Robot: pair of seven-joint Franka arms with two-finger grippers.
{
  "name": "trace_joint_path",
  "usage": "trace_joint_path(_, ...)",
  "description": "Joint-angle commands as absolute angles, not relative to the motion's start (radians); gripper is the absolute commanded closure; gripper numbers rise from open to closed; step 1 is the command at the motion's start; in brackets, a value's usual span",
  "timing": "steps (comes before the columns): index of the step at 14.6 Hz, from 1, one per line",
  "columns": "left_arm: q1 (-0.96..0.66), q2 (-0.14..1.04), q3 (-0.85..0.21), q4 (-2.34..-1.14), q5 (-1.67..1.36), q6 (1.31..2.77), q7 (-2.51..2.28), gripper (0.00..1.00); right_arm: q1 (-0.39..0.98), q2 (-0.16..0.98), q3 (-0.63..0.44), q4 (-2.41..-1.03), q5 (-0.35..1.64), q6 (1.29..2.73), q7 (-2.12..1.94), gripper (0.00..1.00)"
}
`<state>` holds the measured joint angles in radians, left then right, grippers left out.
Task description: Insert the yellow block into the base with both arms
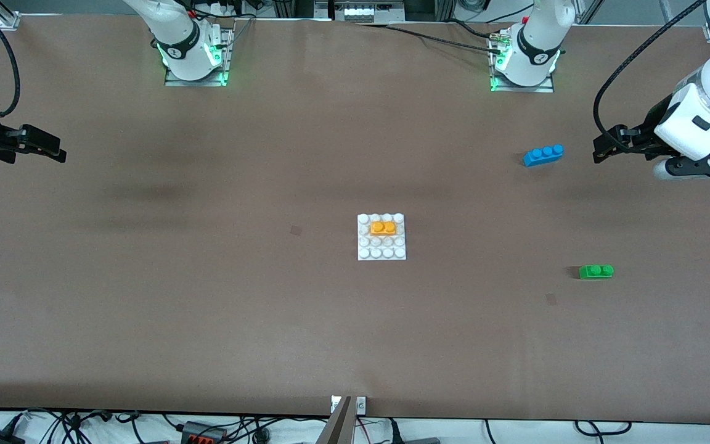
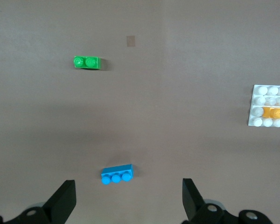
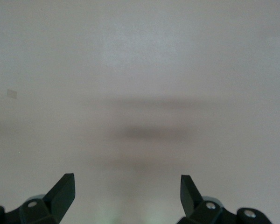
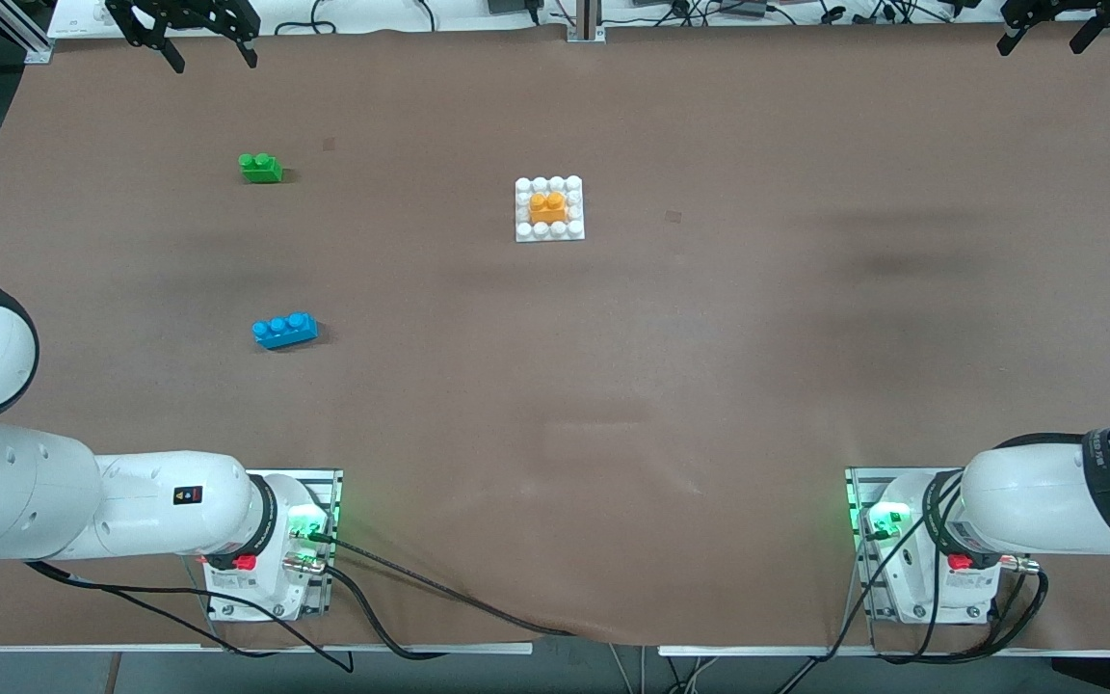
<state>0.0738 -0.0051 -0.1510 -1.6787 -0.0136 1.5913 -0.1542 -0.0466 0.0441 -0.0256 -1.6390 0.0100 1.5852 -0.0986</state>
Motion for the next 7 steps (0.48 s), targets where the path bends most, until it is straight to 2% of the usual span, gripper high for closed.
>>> trace_joint_path(1,0.077,-0.011,-0.153,-1.675,-0.035,1.577,-0.160,0.00,-0.043,0.038,-0.026,-1.634,0.008,1.572,-0.097,0.00)
trace_joint_path(7,0.080,-0.006,-0.152,-1.675,-0.054,1.577,-0.163,0.00,-0.041,0.035,-0.026,-1.637,-0.009,1.595,-0.086,0.00)
